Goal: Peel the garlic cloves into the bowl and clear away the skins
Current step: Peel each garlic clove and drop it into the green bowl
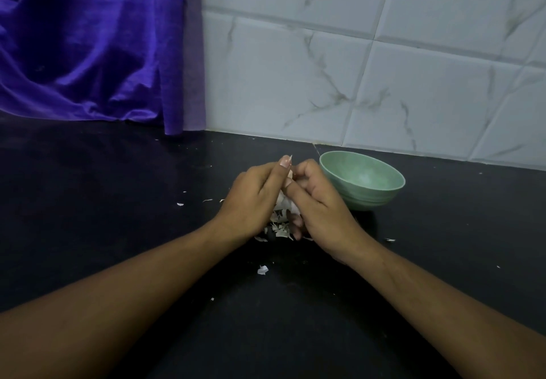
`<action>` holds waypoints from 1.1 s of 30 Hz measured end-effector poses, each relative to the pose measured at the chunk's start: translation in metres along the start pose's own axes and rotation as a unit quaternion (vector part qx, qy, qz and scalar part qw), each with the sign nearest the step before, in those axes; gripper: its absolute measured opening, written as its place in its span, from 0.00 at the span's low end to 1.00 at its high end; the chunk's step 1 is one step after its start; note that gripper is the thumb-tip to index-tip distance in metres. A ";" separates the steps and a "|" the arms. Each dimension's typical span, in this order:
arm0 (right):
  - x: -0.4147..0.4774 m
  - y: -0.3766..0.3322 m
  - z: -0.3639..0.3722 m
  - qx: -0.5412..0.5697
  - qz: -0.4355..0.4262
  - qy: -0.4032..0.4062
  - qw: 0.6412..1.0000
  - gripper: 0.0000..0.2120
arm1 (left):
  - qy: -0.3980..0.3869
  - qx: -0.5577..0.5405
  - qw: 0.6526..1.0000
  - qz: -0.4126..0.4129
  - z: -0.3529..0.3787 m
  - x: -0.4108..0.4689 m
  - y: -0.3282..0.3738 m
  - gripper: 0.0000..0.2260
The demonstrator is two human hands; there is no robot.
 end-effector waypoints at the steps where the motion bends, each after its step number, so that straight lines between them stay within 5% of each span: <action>1: 0.000 -0.001 0.001 0.028 0.014 -0.005 0.999 0.04 | -0.005 -0.033 0.999 -0.016 0.002 0.000 -0.002 0.28; 10: -0.002 -0.002 0.001 0.161 0.077 0.025 0.984 0.15 | 0.044 -0.076 0.994 -0.065 0.009 -0.007 0.002 0.26; 21: -0.001 -0.003 0.006 0.170 0.097 0.024 0.980 0.10 | 0.051 -0.198 0.967 -0.155 0.016 -0.014 0.004 0.24; 33: -0.002 0.003 0.002 -0.085 -0.021 0.130 0.988 0.12 | 0.115 0.019 0.989 -0.096 0.009 -0.012 0.003 0.23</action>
Point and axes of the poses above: each hand's wrist, its own x-axis towards the middle knuckle, its own z-axis out of the palm, y = z × x, the point moved 6 cm from there along x, towards the middle knuckle, and after that the axes turned 9 degrees about y, right-handed, at the moved point
